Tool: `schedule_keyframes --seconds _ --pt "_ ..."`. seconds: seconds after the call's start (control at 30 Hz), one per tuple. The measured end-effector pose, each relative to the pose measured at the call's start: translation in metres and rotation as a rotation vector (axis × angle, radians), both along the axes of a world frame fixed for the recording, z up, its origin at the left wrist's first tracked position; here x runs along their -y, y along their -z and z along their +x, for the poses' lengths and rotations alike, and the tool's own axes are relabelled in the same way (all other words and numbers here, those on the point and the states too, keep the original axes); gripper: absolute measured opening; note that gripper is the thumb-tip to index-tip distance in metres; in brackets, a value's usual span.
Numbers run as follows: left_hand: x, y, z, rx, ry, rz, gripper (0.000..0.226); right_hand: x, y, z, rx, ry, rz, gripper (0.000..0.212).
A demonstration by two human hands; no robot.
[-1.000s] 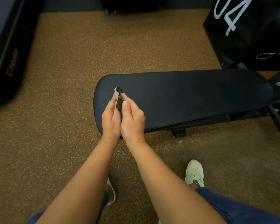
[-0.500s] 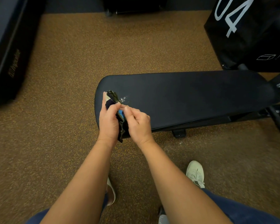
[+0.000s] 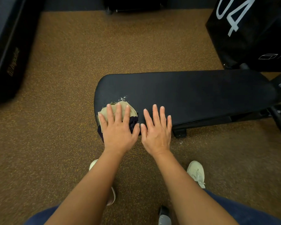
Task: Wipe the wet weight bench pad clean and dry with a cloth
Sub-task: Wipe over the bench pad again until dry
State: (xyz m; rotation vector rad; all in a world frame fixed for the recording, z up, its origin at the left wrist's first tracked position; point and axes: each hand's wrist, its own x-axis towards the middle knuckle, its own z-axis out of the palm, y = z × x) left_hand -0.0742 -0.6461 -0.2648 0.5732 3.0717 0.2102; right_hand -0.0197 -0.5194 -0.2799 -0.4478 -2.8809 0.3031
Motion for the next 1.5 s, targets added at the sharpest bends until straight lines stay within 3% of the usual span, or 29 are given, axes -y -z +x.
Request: schedule_keyframes --seconds 0.3,0.5,0.73,0.93,1.1,1.3,1.5 --pt "-0.002 0.0 -0.01 -0.003 -0.028 0.002 0.063 -0.002 0.003 0.0 0.095 -0.02 -0.004 0.055" --pt "0.023 0.001 -0.015 -0.055 0.29 -0.042 0.056 -0.001 0.004 -0.001 0.097 -0.013 -0.01 0.055" --pt "0.002 0.0 -0.018 -0.028 0.002 -0.007 0.057 -0.003 0.003 -0.001 0.099 -0.025 -0.006 0.055" --pt "0.034 0.002 -0.012 -0.065 0.334 0.047 0.054 -0.003 0.003 0.0 0.089 -0.028 -0.004 0.054" --pt "0.022 0.002 -0.028 -0.024 0.053 0.035 0.059 -0.004 0.0 0.0 0.101 -0.038 0.008 0.054" --pt "0.027 0.0 -0.018 -0.023 0.221 0.012 0.06 -0.002 0.001 -0.001 0.097 -0.031 0.018 0.056" --pt "0.0 -0.003 -0.037 0.007 0.002 -0.05 0.069 -0.004 0.001 -0.002 0.101 -0.032 0.018 0.059"
